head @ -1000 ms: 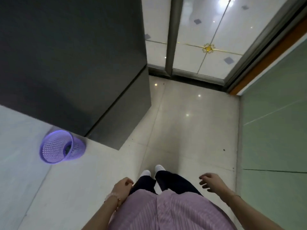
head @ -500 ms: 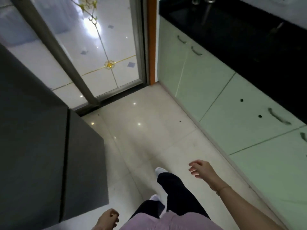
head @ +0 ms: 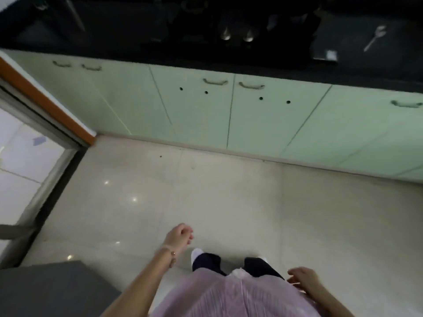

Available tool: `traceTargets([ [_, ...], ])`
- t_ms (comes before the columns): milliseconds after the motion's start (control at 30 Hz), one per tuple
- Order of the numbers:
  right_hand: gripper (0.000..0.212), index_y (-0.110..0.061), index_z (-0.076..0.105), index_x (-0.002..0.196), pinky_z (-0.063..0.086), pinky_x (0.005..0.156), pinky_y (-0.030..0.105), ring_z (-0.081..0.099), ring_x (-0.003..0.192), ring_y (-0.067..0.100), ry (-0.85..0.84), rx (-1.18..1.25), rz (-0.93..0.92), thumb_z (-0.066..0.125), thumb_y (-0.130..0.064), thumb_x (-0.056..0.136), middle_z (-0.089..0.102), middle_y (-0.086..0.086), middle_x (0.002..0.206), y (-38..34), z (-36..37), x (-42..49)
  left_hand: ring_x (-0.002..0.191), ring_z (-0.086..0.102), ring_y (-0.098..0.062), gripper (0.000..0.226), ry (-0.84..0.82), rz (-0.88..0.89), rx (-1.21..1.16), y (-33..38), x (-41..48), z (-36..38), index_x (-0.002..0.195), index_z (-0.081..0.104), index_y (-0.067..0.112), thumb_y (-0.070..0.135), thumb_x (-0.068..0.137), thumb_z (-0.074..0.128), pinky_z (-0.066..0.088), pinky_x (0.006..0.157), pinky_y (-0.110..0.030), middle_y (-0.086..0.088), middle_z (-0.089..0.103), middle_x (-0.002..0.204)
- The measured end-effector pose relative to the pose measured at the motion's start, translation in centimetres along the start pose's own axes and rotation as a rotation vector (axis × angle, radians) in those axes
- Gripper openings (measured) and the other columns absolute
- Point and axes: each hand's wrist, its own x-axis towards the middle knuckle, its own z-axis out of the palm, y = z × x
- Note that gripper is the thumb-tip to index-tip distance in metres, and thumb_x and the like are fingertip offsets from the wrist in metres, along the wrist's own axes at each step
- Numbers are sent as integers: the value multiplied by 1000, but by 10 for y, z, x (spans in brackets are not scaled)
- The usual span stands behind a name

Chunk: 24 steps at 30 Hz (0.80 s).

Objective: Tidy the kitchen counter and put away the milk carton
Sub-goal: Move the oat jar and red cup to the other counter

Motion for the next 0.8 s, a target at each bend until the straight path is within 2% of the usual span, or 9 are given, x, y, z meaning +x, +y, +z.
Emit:
traceTargets([
  [67, 26, -1, 61, 59, 35, 53, 28, 50, 53, 24, 52, 85, 47, 56, 3, 84, 58, 11, 44, 27, -25, 0, 58, 49, -11, 23, -51, 33, 77, 26, 7, 30, 74, 53, 15, 5, 91, 40, 39, 48, -13, -1, 57, 69],
  [200, 35, -14, 62, 44, 40, 65, 29, 57, 71, 25, 130, 173, 102, 63, 0, 76, 63, 2, 55, 69, -78, 4, 58, 50, -11, 24, -166, 40, 266, 66, 14, 105, 74, 53, 18, 8, 91, 39, 38, 52, -19, -3, 58, 73],
  [233, 28, -13, 63, 46, 41, 61, 26, 58, 72, 23, 138, 193, 111, 63, -7, 73, 63, 0, 54, 74, -92, 2, 59, 51, -11, 24, -205, 41, 314, 74, 15, 125, 74, 53, 18, 10, 92, 39, 38, 52, -20, -2, 58, 73],
  [300, 14, -6, 65, 60, 41, 47, 19, 57, 60, 20, 151, 246, 102, 61, -15, 70, 60, 0, 52, 80, -116, -2, 60, 52, -12, 22, -275, 35, 401, 89, 17, 162, 77, 54, 16, 13, 92, 39, 39, 52, -20, -1, 59, 74],
  [367, 12, -2, 63, 77, 35, 40, 15, 54, 47, 17, 151, 325, 135, 55, -7, 85, 59, 5, 55, 81, -139, 1, 61, 54, -13, 20, -305, 38, 467, 101, 23, 189, 79, 55, 14, 11, 92, 40, 40, 52, -20, -1, 59, 73],
  [500, 17, -8, 63, 85, 38, 56, 23, 55, 60, 18, 174, 450, 99, 46, -8, 90, 63, 8, 72, 64, -189, 16, 57, 54, -19, 18, -310, 21, 545, 120, 43, 220, 86, 58, 8, 7, 91, 41, 39, 52, -23, -8, 61, 72],
  [633, 20, -10, 62, 86, 41, 59, 25, 56, 66, 18, 224, 552, 16, 43, -8, 91, 64, 7, 76, 24, -247, 40, 45, 45, -14, 23, -288, 16, 659, 149, 64, 243, 73, 58, 11, 6, 91, 44, 29, 42, -17, -5, 58, 62],
  [733, 22, -12, 64, 87, 44, 61, 25, 59, 70, 20, 249, 618, -14, 42, -8, 90, 66, 8, 79, 1, -287, 67, 49, 47, -15, 31, -299, 19, 730, 179, 90, 271, 62, 58, 13, 2, 89, 48, 33, 49, -19, -5, 57, 57],
  [800, 23, -12, 64, 87, 44, 61, 25, 59, 69, 20, 257, 645, -3, 42, -7, 90, 65, 8, 78, -11, -314, 85, 64, 57, -19, 33, -332, 16, 766, 210, 106, 297, 57, 57, 18, 7, 88, 53, 37, 60, -22, -15, 66, 69],
])
